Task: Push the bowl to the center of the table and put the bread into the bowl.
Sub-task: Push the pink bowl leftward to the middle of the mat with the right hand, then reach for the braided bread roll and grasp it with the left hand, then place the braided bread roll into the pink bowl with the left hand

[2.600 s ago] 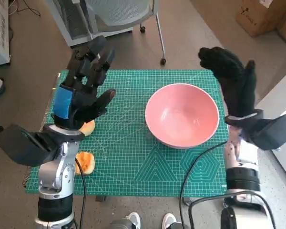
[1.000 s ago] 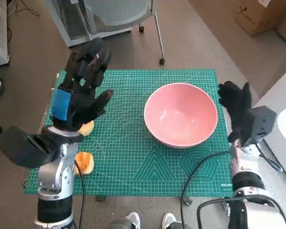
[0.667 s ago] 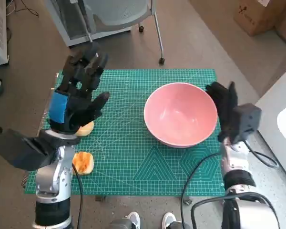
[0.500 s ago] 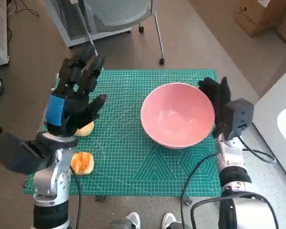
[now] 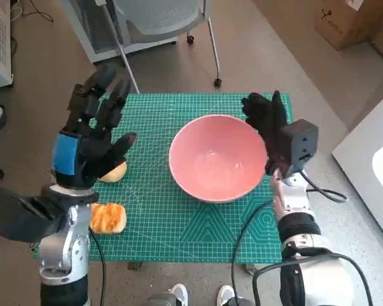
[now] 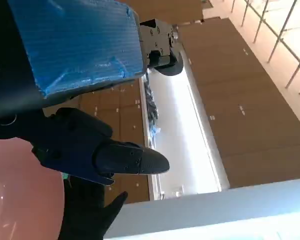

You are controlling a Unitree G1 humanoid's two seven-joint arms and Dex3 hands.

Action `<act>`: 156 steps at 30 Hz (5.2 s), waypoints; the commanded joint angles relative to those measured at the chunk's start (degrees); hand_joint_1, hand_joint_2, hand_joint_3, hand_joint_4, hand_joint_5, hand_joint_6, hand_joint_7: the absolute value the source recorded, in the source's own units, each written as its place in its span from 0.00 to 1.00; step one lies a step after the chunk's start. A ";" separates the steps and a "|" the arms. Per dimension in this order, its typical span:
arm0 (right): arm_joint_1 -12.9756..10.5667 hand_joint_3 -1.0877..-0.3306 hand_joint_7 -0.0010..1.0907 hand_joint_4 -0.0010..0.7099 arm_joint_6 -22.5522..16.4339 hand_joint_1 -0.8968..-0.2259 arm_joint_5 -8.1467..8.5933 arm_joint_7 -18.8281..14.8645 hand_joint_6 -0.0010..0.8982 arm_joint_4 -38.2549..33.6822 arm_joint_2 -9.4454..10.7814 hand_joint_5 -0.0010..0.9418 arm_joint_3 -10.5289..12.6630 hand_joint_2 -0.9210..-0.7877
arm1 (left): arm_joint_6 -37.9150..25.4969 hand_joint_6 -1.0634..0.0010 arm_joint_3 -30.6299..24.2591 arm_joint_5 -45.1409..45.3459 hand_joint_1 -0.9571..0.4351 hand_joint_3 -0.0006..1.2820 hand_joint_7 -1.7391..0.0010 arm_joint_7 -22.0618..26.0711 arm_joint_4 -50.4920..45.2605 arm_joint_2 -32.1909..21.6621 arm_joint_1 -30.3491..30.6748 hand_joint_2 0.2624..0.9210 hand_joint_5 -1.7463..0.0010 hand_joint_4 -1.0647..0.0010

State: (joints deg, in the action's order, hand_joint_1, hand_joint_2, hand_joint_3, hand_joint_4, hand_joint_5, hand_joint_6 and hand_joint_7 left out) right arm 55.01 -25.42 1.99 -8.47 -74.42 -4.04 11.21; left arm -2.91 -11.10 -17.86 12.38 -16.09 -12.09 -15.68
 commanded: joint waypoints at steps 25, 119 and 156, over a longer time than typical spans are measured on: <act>4.48 0.56 0.02 0.27 0.61 0.53 0.07 -3.31 0.35 -0.37 2.15 0.00 0.49 0.00 | -1.00 1.00 -1.84 0.76 0.33 0.11 0.65 -2.44 -4.89 -1.53 4.13 1.00 0.95 0.80; 0.72 0.77 0.02 0.35 -18.08 0.43 11.10 -24.81 0.44 14.14 -3.23 0.01 2.27 0.00 | -28.99 0.70 24.05 49.93 0.66 0.01 0.99 17.41 -10.80 -40.61 17.51 0.72 0.99 0.85; -0.96 0.73 0.00 0.35 -19.28 0.46 11.73 -26.12 0.42 14.68 -3.26 0.00 1.92 0.00 | -10.79 0.41 22.21 57.46 0.69 0.06 0.39 10.09 3.97 -33.98 15.37 1.00 0.27 0.37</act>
State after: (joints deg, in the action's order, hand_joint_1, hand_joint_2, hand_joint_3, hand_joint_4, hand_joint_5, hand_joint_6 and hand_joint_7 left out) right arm 55.51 -44.89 13.37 -34.03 -59.27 -7.39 13.28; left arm -14.58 12.32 40.62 21.76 -11.68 -46.37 -1.14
